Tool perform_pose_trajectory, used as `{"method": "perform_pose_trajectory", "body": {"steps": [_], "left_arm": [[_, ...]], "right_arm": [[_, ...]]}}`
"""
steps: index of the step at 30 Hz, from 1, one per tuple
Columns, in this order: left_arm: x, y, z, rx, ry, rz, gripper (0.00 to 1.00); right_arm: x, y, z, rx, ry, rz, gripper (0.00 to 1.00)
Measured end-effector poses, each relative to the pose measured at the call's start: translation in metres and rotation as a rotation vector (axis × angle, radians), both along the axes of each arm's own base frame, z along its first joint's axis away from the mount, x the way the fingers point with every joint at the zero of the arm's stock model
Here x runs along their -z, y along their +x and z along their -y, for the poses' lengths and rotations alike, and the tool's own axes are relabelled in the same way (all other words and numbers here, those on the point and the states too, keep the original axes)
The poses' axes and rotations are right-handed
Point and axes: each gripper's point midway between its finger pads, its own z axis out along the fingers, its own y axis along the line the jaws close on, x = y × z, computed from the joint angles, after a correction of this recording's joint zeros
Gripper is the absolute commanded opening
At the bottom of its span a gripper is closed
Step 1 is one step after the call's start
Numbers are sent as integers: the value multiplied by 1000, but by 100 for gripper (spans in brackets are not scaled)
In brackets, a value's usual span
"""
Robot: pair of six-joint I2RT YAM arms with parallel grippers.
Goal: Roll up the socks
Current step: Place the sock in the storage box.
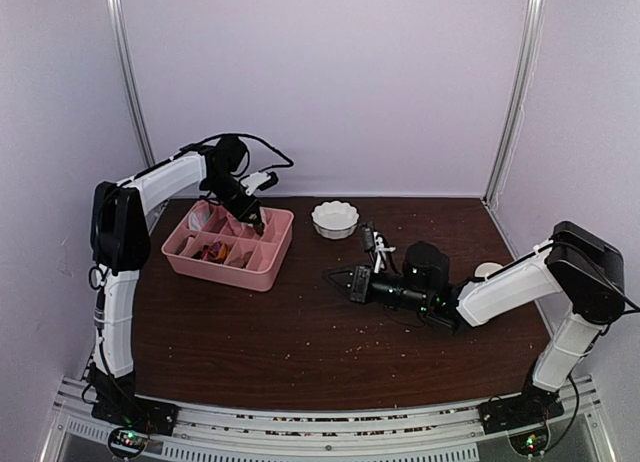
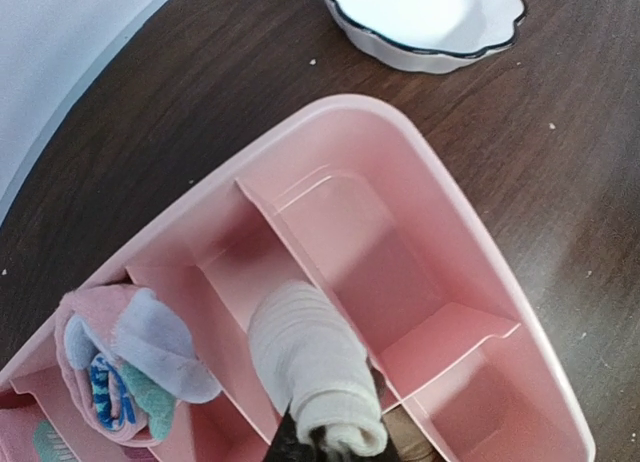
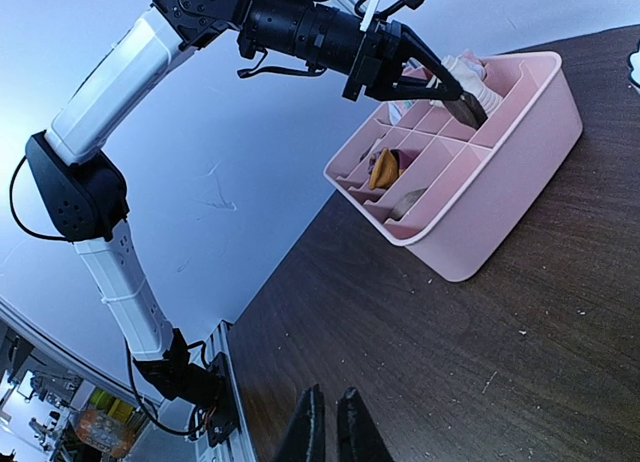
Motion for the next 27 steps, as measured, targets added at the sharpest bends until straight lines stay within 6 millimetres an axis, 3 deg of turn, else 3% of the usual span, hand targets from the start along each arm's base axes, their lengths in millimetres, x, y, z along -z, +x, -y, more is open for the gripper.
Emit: {"method": "perform_pose_trajectory", "body": {"steps": [11, 19, 23, 27], "left_arm": [[7, 18, -37, -56, 203, 90, 0], [9, 18, -30, -37, 217, 108, 0], [22, 20, -18, -13, 241, 113, 0], [45, 22, -11, 12, 267, 94, 30]], "right_arm": [[-3, -2, 0, -9, 19, -2, 6], [-2, -4, -1, -22, 17, -4, 6], [0, -4, -1, -24, 12, -8, 6], [4, -4, -1, -25, -2, -18, 6]]}}
